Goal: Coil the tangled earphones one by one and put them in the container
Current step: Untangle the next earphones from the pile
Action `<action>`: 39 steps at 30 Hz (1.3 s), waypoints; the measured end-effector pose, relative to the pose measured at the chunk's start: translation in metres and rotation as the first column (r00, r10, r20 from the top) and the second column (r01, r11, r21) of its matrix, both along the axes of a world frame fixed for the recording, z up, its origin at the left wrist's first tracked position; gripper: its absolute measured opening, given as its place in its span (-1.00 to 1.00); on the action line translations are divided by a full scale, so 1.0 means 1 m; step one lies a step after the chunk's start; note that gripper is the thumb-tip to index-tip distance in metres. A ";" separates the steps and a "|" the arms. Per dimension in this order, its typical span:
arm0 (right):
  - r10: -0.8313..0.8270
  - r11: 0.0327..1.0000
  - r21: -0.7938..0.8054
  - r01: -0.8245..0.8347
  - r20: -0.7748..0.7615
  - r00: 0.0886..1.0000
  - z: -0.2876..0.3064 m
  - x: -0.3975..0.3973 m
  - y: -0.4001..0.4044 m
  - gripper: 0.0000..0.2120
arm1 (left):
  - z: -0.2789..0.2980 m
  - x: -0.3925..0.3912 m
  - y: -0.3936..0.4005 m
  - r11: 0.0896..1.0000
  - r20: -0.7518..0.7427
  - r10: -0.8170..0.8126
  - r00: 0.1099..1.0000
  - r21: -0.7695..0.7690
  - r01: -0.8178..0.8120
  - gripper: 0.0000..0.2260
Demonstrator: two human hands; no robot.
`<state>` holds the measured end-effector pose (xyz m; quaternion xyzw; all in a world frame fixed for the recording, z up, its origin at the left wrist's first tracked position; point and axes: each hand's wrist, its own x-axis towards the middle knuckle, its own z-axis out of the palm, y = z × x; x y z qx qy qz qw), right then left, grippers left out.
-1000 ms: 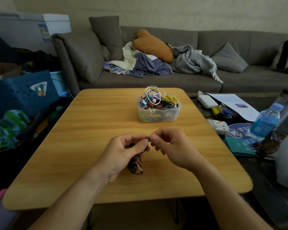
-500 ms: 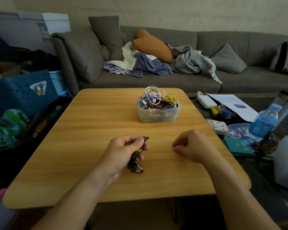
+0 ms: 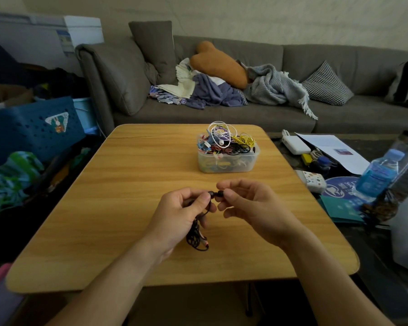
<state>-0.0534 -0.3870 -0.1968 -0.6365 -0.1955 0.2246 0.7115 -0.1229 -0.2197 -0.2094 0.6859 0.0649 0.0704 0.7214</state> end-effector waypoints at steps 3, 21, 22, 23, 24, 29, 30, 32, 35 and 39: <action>0.012 0.999 0.037 -0.012 -0.007 1.000 -0.002 0.000 0.002 -0.85 | 0.000 0.000 -0.001 1.000 0.024 0.001 1.000 0.018 -0.002 -0.88; 0.000 0.995 0.100 -0.007 0.069 0.998 -0.011 -0.005 0.014 -0.78 | 0.005 -0.007 0.000 0.997 0.048 0.066 0.997 -0.050 -0.064 -0.89; -0.006 0.995 0.102 -0.002 0.080 0.997 -0.012 -0.006 0.015 -0.78 | 0.005 -0.007 0.000 0.996 0.040 0.059 0.997 -0.065 -0.056 -0.89; -0.012 0.995 0.103 0.003 0.088 0.996 -0.012 -0.006 0.016 -0.80 | 0.005 -0.008 0.001 0.996 0.034 0.053 0.998 -0.079 -0.050 -0.90; -0.020 0.995 0.104 0.010 0.092 0.996 -0.013 -0.007 0.016 -0.81 | 0.005 -0.008 0.001 0.995 0.033 0.050 0.998 -0.087 -0.047 -0.90; -0.037 0.992 0.123 0.030 0.052 0.998 -0.014 -0.011 0.021 -0.84 | 0.002 -0.006 0.000 0.994 0.056 0.090 0.994 -0.071 -0.086 -0.92; -0.039 0.991 0.126 0.033 0.049 0.998 -0.014 -0.013 0.022 -0.84 | 0.001 -0.006 0.000 0.993 0.065 0.106 0.992 -0.061 -0.102 -0.92; -0.051 0.991 0.125 0.043 0.061 0.997 -0.014 -0.015 0.023 -0.85 | 0.000 -0.006 -0.002 0.991 0.077 0.131 0.988 -0.049 -0.127 -0.91; -0.073 0.992 0.108 0.060 0.117 0.990 -0.014 -0.017 0.024 -0.85 | 0.000 -0.006 -0.005 0.984 0.056 0.161 0.985 -0.087 -0.155 -0.92; -0.120 0.992 0.069 0.108 0.209 0.971 -0.014 -0.017 0.027 -0.87 | 0.003 -0.008 -0.006 0.962 -0.033 0.130 0.991 -0.237 -0.134 -0.95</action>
